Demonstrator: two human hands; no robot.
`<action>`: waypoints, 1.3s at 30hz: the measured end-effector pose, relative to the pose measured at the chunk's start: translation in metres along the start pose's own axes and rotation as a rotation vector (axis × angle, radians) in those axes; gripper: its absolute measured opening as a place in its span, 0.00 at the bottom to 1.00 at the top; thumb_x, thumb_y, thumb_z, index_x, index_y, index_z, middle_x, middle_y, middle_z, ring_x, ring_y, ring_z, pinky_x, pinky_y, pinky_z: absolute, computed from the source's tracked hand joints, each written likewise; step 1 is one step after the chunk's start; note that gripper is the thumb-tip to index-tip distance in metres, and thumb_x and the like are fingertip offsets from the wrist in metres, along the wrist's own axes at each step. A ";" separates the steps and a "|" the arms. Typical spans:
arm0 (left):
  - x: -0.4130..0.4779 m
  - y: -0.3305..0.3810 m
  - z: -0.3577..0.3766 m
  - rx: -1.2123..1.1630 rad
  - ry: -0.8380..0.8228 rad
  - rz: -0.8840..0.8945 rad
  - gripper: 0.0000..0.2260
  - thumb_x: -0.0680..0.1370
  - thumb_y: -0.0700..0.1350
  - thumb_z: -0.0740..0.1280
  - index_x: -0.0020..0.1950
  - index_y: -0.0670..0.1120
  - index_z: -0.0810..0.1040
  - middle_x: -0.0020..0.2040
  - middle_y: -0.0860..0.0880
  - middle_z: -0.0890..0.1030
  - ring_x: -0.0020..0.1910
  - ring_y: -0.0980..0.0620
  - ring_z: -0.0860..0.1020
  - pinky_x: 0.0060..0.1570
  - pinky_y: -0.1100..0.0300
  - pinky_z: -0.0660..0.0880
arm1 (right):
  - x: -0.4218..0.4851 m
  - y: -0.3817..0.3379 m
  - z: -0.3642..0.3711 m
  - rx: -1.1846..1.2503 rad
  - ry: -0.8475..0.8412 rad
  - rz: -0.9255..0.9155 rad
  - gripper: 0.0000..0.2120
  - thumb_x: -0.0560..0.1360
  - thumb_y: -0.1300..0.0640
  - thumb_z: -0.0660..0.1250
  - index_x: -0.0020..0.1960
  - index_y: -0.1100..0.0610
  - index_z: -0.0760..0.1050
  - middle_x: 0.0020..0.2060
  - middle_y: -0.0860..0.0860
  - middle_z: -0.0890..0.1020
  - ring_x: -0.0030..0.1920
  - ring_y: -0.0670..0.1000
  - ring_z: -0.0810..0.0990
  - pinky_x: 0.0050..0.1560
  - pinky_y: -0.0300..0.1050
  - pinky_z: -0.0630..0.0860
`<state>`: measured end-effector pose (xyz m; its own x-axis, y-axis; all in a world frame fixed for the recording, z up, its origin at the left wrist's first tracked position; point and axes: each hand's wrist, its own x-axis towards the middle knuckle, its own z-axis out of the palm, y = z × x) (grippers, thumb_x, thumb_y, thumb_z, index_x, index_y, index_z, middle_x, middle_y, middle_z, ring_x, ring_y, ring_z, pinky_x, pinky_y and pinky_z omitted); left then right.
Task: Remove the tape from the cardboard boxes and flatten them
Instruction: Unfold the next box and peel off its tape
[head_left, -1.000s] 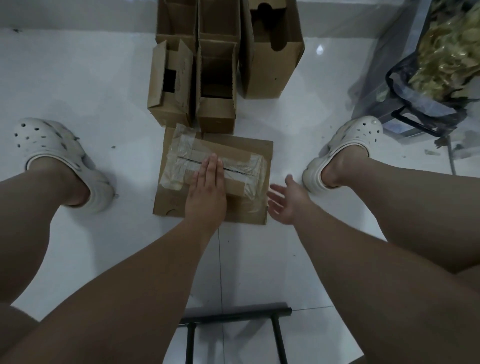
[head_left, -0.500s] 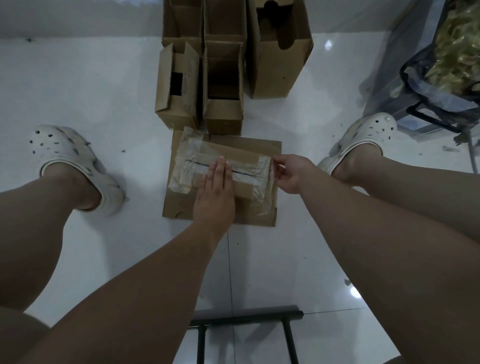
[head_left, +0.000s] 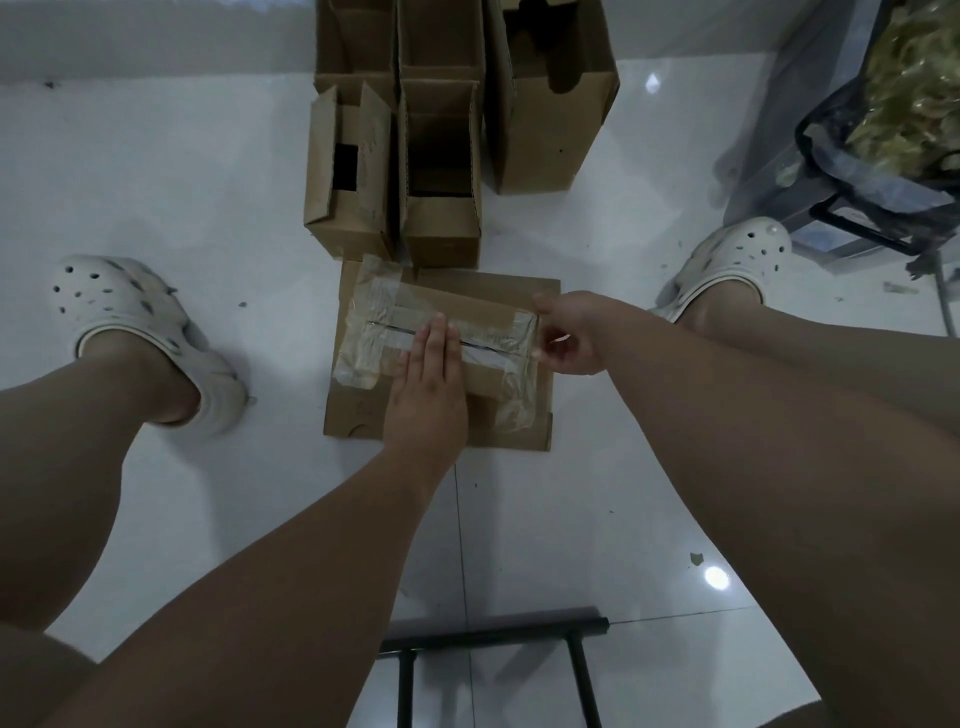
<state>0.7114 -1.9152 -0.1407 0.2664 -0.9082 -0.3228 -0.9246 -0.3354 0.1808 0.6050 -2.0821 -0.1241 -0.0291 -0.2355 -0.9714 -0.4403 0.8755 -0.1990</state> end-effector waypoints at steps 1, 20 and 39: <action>-0.001 0.000 0.000 0.007 0.001 0.002 0.31 0.80 0.40 0.52 0.76 0.41 0.37 0.78 0.45 0.38 0.76 0.47 0.38 0.70 0.55 0.35 | 0.000 0.000 0.000 -0.017 -0.004 0.002 0.17 0.80 0.46 0.63 0.46 0.61 0.72 0.37 0.53 0.73 0.35 0.49 0.74 0.26 0.40 0.79; 0.004 0.002 0.000 0.025 -0.007 -0.021 0.32 0.79 0.41 0.53 0.76 0.41 0.37 0.78 0.45 0.38 0.76 0.47 0.39 0.71 0.54 0.36 | 0.010 0.024 0.004 0.667 -0.119 0.218 0.15 0.75 0.53 0.72 0.33 0.59 0.75 0.21 0.48 0.74 0.18 0.44 0.70 0.21 0.32 0.70; -0.004 -0.005 0.008 0.074 0.011 0.030 0.31 0.79 0.41 0.52 0.76 0.40 0.37 0.78 0.43 0.39 0.76 0.45 0.39 0.70 0.51 0.34 | -0.001 0.056 0.022 0.857 -0.075 0.008 0.10 0.78 0.56 0.68 0.40 0.60 0.77 0.22 0.48 0.75 0.20 0.42 0.71 0.23 0.34 0.73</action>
<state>0.7128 -1.9083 -0.1481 0.2410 -0.9205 -0.3076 -0.9497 -0.2889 0.1205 0.6003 -2.0233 -0.1372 0.0438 -0.2258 -0.9732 0.3902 0.9006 -0.1914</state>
